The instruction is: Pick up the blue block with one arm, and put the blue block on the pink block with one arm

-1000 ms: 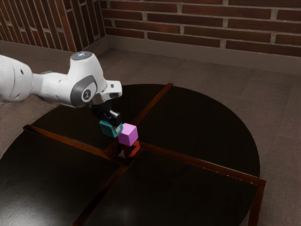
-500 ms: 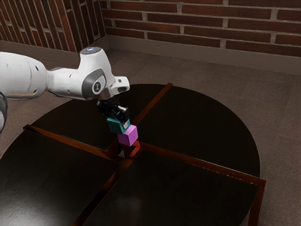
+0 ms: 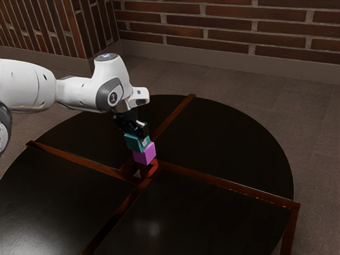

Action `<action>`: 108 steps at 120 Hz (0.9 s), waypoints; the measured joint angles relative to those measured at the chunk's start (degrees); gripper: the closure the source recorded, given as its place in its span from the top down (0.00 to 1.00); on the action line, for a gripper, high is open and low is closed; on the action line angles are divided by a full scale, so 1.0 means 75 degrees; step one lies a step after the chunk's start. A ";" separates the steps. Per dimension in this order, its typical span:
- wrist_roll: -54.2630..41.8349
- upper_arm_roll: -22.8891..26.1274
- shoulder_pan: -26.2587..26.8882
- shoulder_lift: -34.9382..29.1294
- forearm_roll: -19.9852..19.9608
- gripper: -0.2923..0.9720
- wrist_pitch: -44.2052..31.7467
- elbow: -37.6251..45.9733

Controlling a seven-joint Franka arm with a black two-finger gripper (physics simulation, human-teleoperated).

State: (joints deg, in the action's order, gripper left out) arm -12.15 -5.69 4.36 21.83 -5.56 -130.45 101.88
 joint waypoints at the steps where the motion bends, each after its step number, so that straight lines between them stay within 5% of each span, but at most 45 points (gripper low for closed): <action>1: -0.0010 -0.0004 -0.0003 0.0038 0.0000 0.51 0.0012 -0.0058; 108: -0.0362 -0.0011 -0.0107 0.0631 -0.0420 0.51 0.0286 -0.0699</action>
State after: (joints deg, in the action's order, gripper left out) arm -14.86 -5.78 3.56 26.56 -8.70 -128.31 96.64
